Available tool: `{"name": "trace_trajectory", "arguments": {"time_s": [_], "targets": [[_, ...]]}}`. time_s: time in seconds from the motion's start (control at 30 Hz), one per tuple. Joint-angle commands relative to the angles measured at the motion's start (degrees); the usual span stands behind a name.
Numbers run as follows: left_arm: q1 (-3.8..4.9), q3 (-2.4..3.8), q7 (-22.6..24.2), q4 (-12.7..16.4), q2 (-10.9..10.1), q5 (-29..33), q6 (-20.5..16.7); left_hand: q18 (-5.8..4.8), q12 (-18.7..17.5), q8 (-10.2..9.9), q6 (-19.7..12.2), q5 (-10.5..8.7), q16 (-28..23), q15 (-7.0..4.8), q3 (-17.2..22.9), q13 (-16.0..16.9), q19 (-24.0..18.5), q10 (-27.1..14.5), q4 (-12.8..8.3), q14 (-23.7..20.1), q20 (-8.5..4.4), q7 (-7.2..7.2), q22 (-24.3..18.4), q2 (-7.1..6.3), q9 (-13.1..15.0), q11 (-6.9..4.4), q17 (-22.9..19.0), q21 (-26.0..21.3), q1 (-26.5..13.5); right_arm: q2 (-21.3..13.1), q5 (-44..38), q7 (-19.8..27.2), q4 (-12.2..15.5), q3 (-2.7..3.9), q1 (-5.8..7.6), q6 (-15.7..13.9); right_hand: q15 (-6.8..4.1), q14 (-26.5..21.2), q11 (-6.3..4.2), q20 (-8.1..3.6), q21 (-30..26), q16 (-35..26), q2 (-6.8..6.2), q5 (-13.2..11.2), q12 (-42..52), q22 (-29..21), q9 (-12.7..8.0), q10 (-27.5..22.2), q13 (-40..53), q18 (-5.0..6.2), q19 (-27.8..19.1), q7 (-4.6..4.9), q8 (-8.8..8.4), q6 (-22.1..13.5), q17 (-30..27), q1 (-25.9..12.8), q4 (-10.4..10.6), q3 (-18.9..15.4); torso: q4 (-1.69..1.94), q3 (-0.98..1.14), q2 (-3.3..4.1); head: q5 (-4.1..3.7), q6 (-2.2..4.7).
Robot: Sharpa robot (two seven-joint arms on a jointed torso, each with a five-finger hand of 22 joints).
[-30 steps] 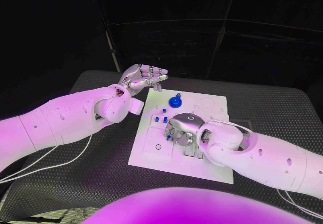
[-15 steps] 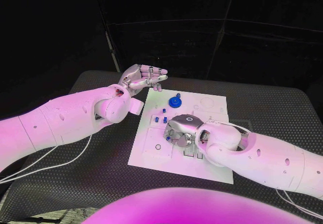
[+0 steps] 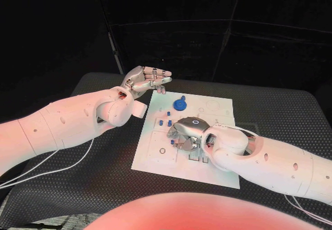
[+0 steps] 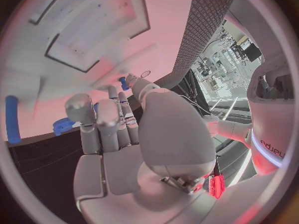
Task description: Assemble the parts on the task board
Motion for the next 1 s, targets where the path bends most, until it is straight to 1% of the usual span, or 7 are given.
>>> {"name": "trace_trajectory", "arguments": {"time_s": [0.03, 0.23, 0.37, 0.53, 0.7, 0.87, 1.0], "targets": [[0.11, 0.07, 0.2, 0.1, -0.1, 0.3, 0.7, 0.71, 0.2, -0.3, -0.4, -0.25, -0.3, -0.03, -0.3, -0.1, -0.3, -0.5, -0.2, -0.4, 0.31, -0.10, -0.1, -0.07, -0.1, -0.03, 0.0, -0.2, 0.2, -0.9, 0.3, -0.6, 1.4, 0.00, 0.02, -3.8, 0.01, 0.0, -0.18, -0.10, 0.0, 0.1, 0.39, 0.4, 0.5, 0.2, 0.1, -0.1, 0.2, 0.77, -0.1, -0.10, 0.31, 0.6, 0.2, 0.1, -0.1, -0.3, 0.03, 0.10, 0.05, -0.17, 0.00], [0.10, 0.06, 0.1, 0.0, -0.3, 0.3, 0.9, 0.70, 0.2, -0.3, -0.4, -0.26, -0.3, 0.00, -0.3, -0.1, -0.3, -0.6, -0.1, -0.4, 0.34, -0.07, -0.1, -0.07, -0.1, -0.01, -0.1, -0.2, 0.2, -4.4, 1.4, -0.7, 5.1, 0.04, 0.00, -6.2, -0.11, 0.1, -0.32, -0.22, 0.1, 0.1, 0.50, 0.6, 1.5, 0.5, 0.2, 0.3, 0.2, 0.70, 0.4, -0.21, 0.53, 1.5, 0.1, 0.0, -0.3, -0.5, -0.07, 0.01, -0.05, -1.02, 0.00], [0.09, 0.06, 0.1, 0.0, -0.6, 0.3, 0.9, 0.70, 0.2, -0.3, -0.4, -0.26, -0.3, 0.00, -0.3, -0.1, -0.3, -0.6, -0.1, -0.4, 0.34, -0.07, -0.1, -0.07, -0.1, -0.01, -0.1, -0.2, 0.2, -8.8, 3.1, -1.1, 9.4, 0.22, 0.00, -8.1, -0.16, 0.1, -0.38, -0.27, 0.2, 0.0, 0.43, 0.6, 2.0, 0.6, 0.2, 0.5, 0.3, 0.65, 0.6, -0.25, 0.62, 1.9, -0.2, -0.2, -0.3, -0.8, -0.18, 0.06, -0.07, -2.67, 0.00], [0.06, 0.05, 0.1, -0.2, -0.7, 0.3, 1.0, 0.70, 0.2, -0.3, -0.4, -0.26, -0.3, 0.00, -0.3, -0.1, -0.3, -0.6, -0.1, -0.4, 0.34, -0.07, -0.1, -0.07, -0.1, -0.01, -0.1, -0.2, 0.2, -13.7, 9.0, -1.0, 12.4, 2.61, 0.13, -8.3, -0.22, 0.1, -0.43, -0.32, 0.2, -0.1, 0.14, 0.6, 2.5, 0.5, 0.2, 0.6, 0.2, 0.66, 0.6, -0.26, 0.69, 2.4, -0.4, -0.5, -0.2, -1.2, -0.41, 0.07, -0.29, -5.33, 0.18], [0.03, 0.03, 0.1, -0.4, -0.7, 0.3, 1.2, 0.70, 0.3, -0.3, -0.4, -0.26, -0.3, 0.02, -0.4, -0.1, -0.3, -0.6, -0.1, -0.4, 0.36, -0.06, -0.1, -0.07, -0.1, 0.01, -0.1, -0.3, 0.1, -16.7, 15.1, 0.8, 11.5, 4.09, 1.13, -7.4, -0.17, 0.0, -0.34, -0.32, -0.5, -0.3, -0.23, 0.6, 2.8, -0.6, 0.1, 0.0, 0.1, 0.87, 0.0, -0.15, 0.54, 2.5, -0.8, -0.8, -0.2, -1.8, -1.01, 0.14, -0.65, -7.51, 1.15], [-0.01, 0.02, 0.1, -0.6, -0.6, 0.3, 1.3, 0.70, 0.3, -0.3, -0.4, -0.26, -0.3, 0.02, -0.4, -0.1, -0.3, -0.6, -0.1, -0.4, 0.36, -0.06, -0.1, -0.07, -0.1, 0.01, -0.1, -0.3, 0.1, -18.3, 17.2, 2.2, 10.4, 4.57, 1.73, -7.0, -0.03, -0.3, -0.14, -0.22, -1.2, -1.0, -0.47, 1.1, 3.1, -1.9, 0.0, -0.9, 0.1, 1.09, -0.8, 0.08, 0.21, 2.2, -2.0, -0.7, -0.4, -2.6, -1.35, 0.22, -0.81, -8.85, 1.62], [-0.03, 0.01, 0.1, -0.7, -0.5, 0.3, 1.3, 0.70, 0.3, -0.3, -0.4, -0.26, -0.3, 0.02, -0.4, -0.1, -0.3, -0.6, -0.1, -0.4, 0.36, -0.06, -0.1, -0.07, -0.1, 0.01, -0.1, -0.3, 0.1, -19.0, 15.7, 2.1, 9.6, 4.71, 1.95, -6.6, 0.08, -0.4, -0.04, -0.13, -1.5, -1.3, -0.59, 1.3, 3.3, -2.2, -0.1, -1.6, 0.0, 1.14, -1.0, 0.19, -0.02, 1.9, -2.4, -0.7, -0.5, -3.3, -1.48, 0.17, -0.84, -9.26, 1.74]]}}
